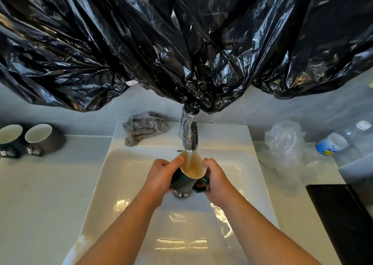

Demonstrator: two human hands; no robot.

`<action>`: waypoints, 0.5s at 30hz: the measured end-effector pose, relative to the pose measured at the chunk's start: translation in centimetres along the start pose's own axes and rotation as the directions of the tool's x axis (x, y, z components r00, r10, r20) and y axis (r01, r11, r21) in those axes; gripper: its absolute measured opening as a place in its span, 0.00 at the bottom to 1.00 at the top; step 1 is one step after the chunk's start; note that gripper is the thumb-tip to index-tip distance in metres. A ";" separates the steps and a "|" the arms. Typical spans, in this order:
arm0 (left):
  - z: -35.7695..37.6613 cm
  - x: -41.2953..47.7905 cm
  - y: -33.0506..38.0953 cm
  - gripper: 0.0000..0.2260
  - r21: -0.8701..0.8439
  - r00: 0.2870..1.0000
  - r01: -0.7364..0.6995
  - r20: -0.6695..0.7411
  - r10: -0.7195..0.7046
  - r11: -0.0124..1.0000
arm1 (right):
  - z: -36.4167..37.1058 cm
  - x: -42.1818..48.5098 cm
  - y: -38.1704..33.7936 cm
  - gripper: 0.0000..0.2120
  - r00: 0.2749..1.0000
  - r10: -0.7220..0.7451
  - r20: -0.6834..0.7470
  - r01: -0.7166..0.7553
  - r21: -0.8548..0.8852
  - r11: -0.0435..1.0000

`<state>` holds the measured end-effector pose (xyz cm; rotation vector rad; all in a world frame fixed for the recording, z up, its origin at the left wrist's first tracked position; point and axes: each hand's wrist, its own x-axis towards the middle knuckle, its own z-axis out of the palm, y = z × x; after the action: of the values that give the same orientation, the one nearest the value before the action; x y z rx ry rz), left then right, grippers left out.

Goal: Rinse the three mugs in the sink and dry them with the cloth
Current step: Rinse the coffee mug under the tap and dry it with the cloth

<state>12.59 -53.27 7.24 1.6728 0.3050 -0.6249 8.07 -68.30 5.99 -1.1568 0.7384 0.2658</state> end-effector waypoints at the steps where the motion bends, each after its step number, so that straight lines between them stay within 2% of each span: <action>1: 0.0 -0.2 0.2 0.28 -0.003 1.000 0.001 -0.005 -0.001 1.000 | 0.0 0.1 0.0 0.14 1.000 0.003 0.005 -0.003 0.008 1.000; 3: 0.1 -0.4 0.6 0.31 0.005 1.000 0.004 -0.012 -0.004 1.000 | -0.1 0.2 0.1 0.15 1.000 0.012 0.006 -0.012 0.029 0.999; 7: 0.1 -0.4 0.7 0.30 0.005 1.000 0.004 -0.006 -0.004 1.000 | -0.1 0.6 0.3 0.15 1.000 0.024 0.005 -0.024 0.048 0.999; 9: -0.1 -0.2 0.5 0.30 -0.002 1.000 -0.001 -0.001 0.001 1.000 | -0.3 0.6 0.5 0.16 0.999 0.040 -0.007 -0.039 0.137 0.990; 12: -0.5 -0.2 -0.2 0.28 -0.032 0.999 -0.026 0.024 0.026 0.999 | -0.9 0.4 0.8 0.25 0.979 0.203 0.021 -0.201 0.282 0.938; 14: -0.8 -0.3 -0.9 0.26 -0.075 0.998 -0.038 0.046 0.042 0.996 | -1.0 0.0 0.7 0.30 0.936 0.329 0.124 -0.351 0.269 0.897; 15: -0.9 -0.3 -1.3 0.24 -0.091 0.997 -0.043 0.061 0.049 0.995 | -0.9 0.0 0.6 0.31 0.925 0.348 0.155 -0.377 0.248 0.892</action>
<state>11.88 -52.06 6.46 1.5670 0.2449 -0.6202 7.34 -68.83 5.38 -0.7295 0.8658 0.5193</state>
